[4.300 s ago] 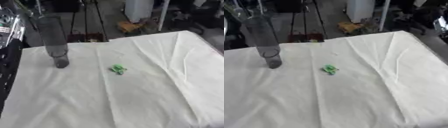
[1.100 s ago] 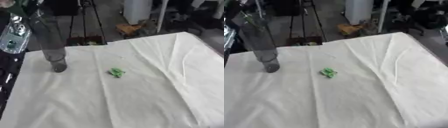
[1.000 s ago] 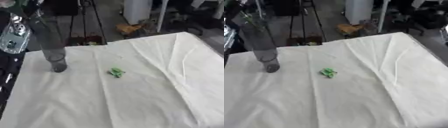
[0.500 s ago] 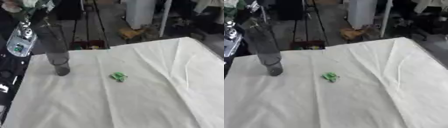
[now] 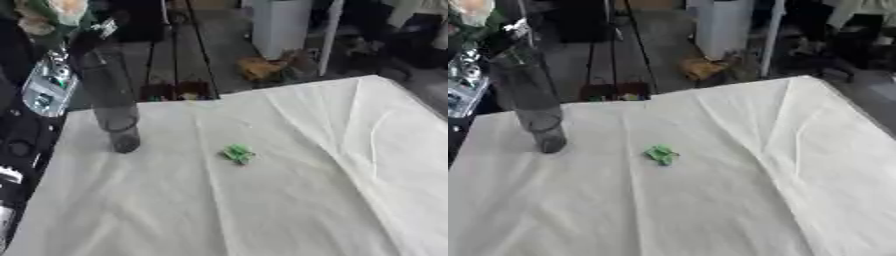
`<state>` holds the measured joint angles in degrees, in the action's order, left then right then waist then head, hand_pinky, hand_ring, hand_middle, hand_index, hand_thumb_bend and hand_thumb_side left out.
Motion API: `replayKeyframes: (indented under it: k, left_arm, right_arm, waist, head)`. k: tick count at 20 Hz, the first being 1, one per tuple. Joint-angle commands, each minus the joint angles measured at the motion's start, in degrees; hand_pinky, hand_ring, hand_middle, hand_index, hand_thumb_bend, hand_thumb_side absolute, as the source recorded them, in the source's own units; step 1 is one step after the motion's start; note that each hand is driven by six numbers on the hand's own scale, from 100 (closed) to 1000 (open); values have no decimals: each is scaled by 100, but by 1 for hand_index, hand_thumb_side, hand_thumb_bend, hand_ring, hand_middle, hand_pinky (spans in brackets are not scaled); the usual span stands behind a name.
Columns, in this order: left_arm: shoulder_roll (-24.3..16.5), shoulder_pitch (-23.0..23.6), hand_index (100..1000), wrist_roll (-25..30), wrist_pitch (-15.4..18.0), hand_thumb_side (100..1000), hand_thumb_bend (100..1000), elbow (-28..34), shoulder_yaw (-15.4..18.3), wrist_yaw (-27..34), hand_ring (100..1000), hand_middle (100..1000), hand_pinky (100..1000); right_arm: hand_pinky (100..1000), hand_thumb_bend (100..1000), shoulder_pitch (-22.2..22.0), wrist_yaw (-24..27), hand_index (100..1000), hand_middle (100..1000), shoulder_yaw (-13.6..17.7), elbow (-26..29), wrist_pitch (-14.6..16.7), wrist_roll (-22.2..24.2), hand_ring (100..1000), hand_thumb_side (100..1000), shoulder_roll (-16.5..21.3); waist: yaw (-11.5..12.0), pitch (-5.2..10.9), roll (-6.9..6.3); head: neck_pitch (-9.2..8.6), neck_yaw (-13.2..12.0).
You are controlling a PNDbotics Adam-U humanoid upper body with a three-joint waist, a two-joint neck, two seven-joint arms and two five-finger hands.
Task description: Arrange flowers into the vase.
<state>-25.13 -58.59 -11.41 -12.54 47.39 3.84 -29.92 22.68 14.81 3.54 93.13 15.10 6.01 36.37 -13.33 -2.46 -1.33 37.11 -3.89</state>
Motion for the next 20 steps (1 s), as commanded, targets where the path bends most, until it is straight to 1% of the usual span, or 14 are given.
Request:
replayKeyframes:
  k: [1,9,15,20]
  left_arm:
    - [-201,-205,828,112,-185,780,1000,-7,69,-212,765,769,796]
    - [-197,-219,845,317,-543,810,1000,-119,114,-553,784,790,811]
    - [-193,-242,851,371,-721,782,1000,-69,116,-911,809,807,839]
    - [-193,-262,845,449,-870,770,1000,-27,140,-1241,811,801,841]
  right_arm:
    - [800,170,63,61,952,875,46,24,7,21,837,498,126]
    - [800,169,60,61,951,875,42,14,7,36,837,498,123]
    - [801,169,58,62,951,875,38,6,7,49,837,499,124]
    - [801,168,51,64,951,874,35,-5,5,59,837,499,126]
  waist:
    - [11,89,23]
    - [-4,110,26]
    - [-22,122,15]
    - [-27,146,-14]
  head:
    - [-50,16]
    - [-44,30]
    - [-42,45]
    - [-41,64]
